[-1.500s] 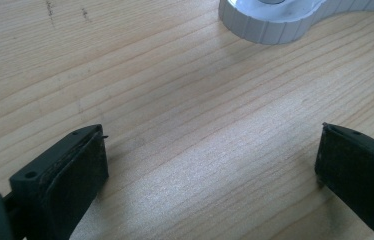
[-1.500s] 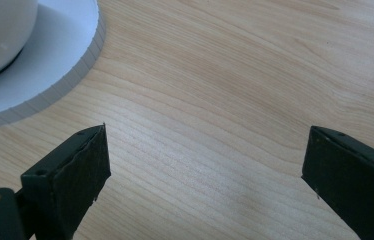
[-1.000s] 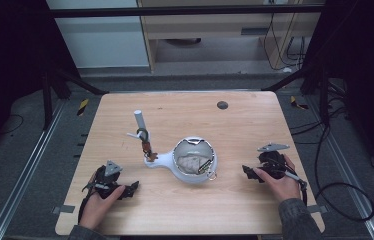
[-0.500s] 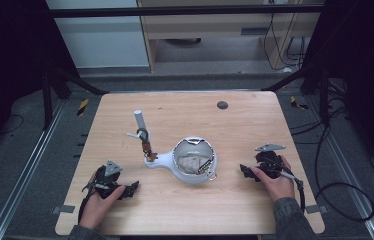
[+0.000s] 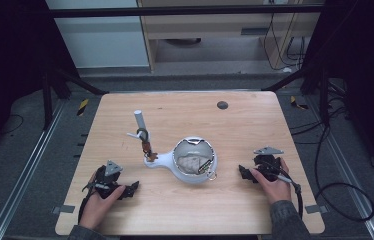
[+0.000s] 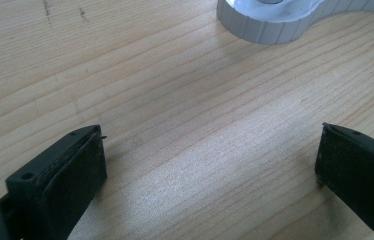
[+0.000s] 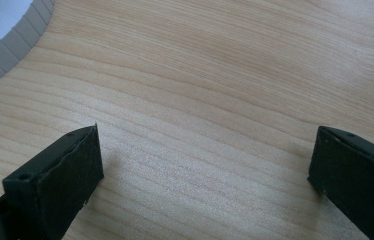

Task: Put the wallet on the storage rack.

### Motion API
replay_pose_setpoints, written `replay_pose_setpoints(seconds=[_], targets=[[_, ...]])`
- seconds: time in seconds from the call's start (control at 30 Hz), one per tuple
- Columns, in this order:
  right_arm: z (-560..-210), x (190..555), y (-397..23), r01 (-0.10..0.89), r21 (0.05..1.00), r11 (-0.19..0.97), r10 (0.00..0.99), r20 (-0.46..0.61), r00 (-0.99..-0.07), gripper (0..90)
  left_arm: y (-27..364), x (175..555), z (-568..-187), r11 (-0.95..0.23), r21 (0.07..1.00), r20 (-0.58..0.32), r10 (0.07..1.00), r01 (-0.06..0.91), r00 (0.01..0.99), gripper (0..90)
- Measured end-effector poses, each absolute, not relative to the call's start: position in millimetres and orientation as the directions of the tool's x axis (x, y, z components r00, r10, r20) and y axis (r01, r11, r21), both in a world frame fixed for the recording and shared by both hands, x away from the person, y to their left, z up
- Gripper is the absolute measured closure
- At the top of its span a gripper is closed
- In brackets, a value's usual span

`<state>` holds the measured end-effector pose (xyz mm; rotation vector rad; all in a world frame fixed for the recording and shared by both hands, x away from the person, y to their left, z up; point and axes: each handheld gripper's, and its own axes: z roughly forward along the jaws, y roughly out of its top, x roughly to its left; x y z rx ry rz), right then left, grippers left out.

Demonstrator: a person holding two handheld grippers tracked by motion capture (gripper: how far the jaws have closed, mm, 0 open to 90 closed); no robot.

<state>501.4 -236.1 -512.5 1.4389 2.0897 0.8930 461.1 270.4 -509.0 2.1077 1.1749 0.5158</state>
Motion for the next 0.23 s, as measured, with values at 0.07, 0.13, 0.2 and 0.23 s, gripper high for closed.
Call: replay_pose_setpoints(seconds=[0.07, 0.13, 0.2, 0.23], targets=[[-512.6, 500.8, -236.1, 0.645, 0.723, 0.247, 0.935, -0.004, -0.353, 0.9, 270.3, 461.2, -509.0, -0.378, 0.711, 0.021, 0.854, 0.593, 0.519, 0.0], [-512.5, 497.9, -235.9, 0.646, 0.724, 0.243, 0.937, -0.002, -0.35, 0.9, 270.0, 461.3, -509.0, -0.378, 0.711, 0.021, 0.854, 0.593, 0.519, 0.0], [-512.3, 495.8, -236.0, 0.647, 0.722, 0.244, 0.935, 0.001, -0.354, 0.9, 269.9, 461.3, -508.9, -0.382, 0.709, 0.023, 0.853, 0.593, 0.522, 0.0], [-512.6, 494.5, -235.8, 0.644, 0.723, 0.248, 0.934, -0.004, -0.356, 0.9, 269.8, 461.3, -508.8, -0.383, 0.708, 0.023, 0.853, 0.594, 0.522, 0.0]])
